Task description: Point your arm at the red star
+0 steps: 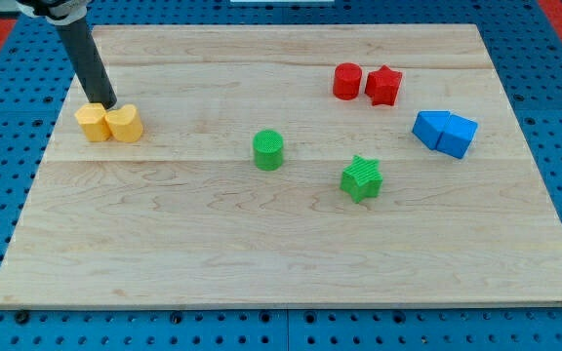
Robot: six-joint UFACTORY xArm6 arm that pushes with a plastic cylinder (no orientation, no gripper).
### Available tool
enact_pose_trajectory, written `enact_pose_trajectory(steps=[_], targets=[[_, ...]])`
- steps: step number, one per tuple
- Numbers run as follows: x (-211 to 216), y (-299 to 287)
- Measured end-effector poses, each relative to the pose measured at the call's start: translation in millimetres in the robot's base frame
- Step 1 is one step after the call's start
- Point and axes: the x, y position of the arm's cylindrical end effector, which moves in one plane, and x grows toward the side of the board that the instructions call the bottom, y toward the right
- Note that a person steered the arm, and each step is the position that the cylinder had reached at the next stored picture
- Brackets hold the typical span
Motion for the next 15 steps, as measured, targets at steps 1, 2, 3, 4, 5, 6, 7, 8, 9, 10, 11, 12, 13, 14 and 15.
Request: enact_pose_trajectory(steps=[1,2,3,4,5,6,7,8,9,10,11,12,13,14,15], targets=[[0.0,0.0],[-4.2,4.9],[-4.2,5.3],[-4.2,5.3],[-42.3,26.9],[-58.5,40.7],[-62.1,39.7],[-68.9,34.3],[-101.4,34.4],[-143.3,31.7],[-154.8,26.3],[-158.0,22.9],[-149.2,40.0],[-151.0,66.0],[-147.1,174.4]])
